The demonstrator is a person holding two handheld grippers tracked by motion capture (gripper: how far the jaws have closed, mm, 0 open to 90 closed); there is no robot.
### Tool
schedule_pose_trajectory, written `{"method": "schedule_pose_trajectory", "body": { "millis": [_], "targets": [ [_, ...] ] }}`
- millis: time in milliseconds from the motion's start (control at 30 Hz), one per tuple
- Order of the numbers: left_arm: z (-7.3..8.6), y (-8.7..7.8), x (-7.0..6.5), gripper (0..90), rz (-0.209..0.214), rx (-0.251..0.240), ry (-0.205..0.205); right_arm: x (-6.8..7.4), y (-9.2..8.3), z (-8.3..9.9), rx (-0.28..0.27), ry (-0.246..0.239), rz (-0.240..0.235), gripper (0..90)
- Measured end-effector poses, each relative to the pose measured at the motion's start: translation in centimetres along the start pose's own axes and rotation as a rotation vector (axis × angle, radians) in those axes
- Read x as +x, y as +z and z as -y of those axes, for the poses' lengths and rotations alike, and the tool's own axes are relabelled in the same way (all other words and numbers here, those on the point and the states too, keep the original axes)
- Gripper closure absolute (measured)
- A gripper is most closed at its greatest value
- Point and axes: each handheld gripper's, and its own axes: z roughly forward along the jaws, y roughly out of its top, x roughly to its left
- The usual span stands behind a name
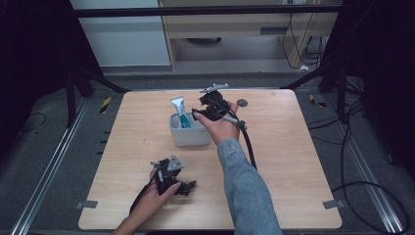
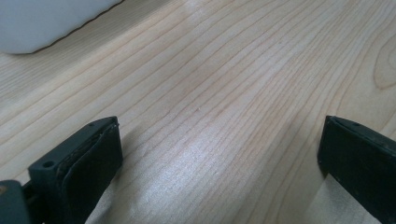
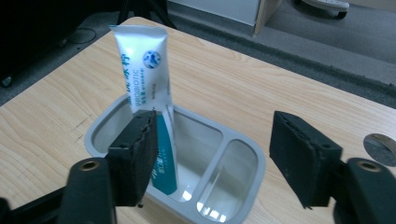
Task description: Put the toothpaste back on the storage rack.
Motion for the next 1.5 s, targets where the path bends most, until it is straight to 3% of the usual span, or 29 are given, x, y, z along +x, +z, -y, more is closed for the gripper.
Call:
{"method": "schedule_pose_trajectory", "body": {
  "millis": [433,667,967,1500],
  "targets": [
    [-0.1,0.1,0.0,0.0,0.0,0.001,0.0,-2.4,-1.7,2.2,0.014,0.029,0.02,24.7],
    [-0.3,0.3,0.0,0.0,0.001,0.001,0.003,-3.6,-2.6,2.7,0.024,-0.02,0.064,18.9],
    [-0.3,0.3,0.0,0.0,-0.001,0.001,0.0,-4.8,-4.0,3.2,0.04,-0.023,0.115,10.6],
    [-0.2,0.2,-0.2,0.0,-0.004,0.0,-0.002,-7.2,-5.7,6.1,0.045,0.024,0.166,11.4]
  ]
}}
